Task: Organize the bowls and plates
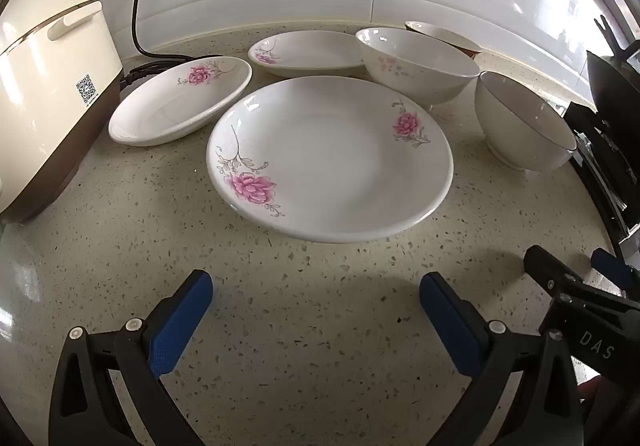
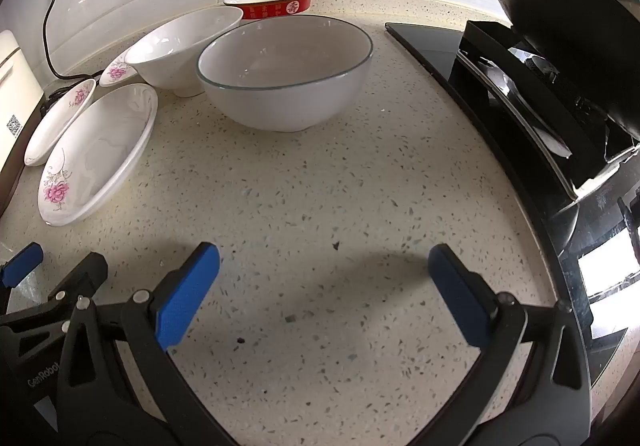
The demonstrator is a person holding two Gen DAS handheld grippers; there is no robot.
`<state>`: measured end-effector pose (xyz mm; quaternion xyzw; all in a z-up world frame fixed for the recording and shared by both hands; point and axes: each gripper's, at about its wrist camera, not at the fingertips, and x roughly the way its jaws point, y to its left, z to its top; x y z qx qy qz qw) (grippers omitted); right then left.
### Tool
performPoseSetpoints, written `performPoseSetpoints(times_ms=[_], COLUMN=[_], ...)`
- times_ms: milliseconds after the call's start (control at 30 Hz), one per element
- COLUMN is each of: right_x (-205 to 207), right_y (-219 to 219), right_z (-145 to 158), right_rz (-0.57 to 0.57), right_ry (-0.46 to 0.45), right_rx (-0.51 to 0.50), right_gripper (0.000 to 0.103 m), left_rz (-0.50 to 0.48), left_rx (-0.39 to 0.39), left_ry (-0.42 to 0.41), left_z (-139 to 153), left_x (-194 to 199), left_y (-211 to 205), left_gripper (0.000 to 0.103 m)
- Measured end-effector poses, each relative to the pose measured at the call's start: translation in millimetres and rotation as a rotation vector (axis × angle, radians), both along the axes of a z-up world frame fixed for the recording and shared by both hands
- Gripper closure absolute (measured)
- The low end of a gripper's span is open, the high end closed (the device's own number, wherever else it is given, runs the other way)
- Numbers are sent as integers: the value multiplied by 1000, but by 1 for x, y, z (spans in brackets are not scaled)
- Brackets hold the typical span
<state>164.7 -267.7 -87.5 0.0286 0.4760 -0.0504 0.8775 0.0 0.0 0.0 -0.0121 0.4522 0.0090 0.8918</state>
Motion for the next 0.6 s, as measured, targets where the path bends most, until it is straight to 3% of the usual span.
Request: performPoseSetpoints(times_ms=[600], right_x=[0], right_y=[0], right_z=[0], right_rz=[-3], right_ry=[0], right_rx=[-3], right_gripper=[0], left_rz=[0], left_rx=[0], left_ry=[-1], left_z=[0], left_x=[0], left_y=[0], left_gripper=[0])
